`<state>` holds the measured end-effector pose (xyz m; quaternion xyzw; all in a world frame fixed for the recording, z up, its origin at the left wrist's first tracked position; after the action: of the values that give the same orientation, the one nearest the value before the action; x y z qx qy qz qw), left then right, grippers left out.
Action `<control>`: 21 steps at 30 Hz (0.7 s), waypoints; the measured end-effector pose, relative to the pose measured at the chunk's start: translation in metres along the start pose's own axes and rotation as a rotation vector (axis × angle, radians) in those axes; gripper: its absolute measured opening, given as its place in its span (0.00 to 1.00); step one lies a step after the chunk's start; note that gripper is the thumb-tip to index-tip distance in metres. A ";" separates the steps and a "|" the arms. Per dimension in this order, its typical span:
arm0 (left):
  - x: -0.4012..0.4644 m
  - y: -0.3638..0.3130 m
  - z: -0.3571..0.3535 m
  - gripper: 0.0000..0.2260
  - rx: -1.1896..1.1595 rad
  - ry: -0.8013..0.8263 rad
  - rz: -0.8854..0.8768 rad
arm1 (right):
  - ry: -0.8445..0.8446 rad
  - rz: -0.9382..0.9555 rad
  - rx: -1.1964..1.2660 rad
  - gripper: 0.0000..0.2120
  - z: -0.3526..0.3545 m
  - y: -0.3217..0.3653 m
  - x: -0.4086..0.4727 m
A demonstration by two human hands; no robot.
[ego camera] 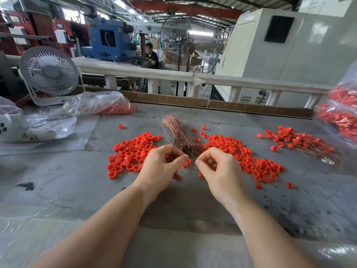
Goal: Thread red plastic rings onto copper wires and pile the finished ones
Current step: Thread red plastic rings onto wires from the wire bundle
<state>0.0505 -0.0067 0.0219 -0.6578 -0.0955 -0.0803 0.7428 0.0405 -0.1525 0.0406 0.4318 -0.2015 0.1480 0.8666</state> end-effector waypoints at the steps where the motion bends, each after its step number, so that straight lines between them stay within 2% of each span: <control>1: -0.001 -0.001 0.000 0.06 0.011 0.003 -0.008 | -0.002 -0.010 0.003 0.09 0.000 -0.001 0.000; 9: -0.001 -0.009 0.004 0.07 0.187 -0.046 -0.062 | 0.003 0.029 -0.012 0.12 0.000 0.005 0.001; 11: 0.000 -0.002 0.003 0.07 0.096 -0.043 -0.016 | -0.007 0.020 0.000 0.11 0.001 0.003 0.001; 16: 0.001 0.013 -0.003 0.03 -0.361 0.014 0.145 | -0.061 -0.022 0.005 0.10 0.006 -0.003 0.003; 21: 0.000 0.011 -0.007 0.10 -0.456 0.080 0.139 | -0.079 -0.049 0.148 0.12 0.009 -0.005 0.006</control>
<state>0.0533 -0.0125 0.0103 -0.8096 -0.0001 -0.0744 0.5822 0.0456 -0.1626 0.0450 0.5052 -0.2136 0.1241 0.8269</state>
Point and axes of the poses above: each hand's wrist, its own x-axis towards the middle knuckle, its own z-axis out of the back of the hand, y = z × x, the point moved 8 cm from there along x, towards the middle knuckle, and after that the axes turned 2 degrees about y, right-handed, at the moved point
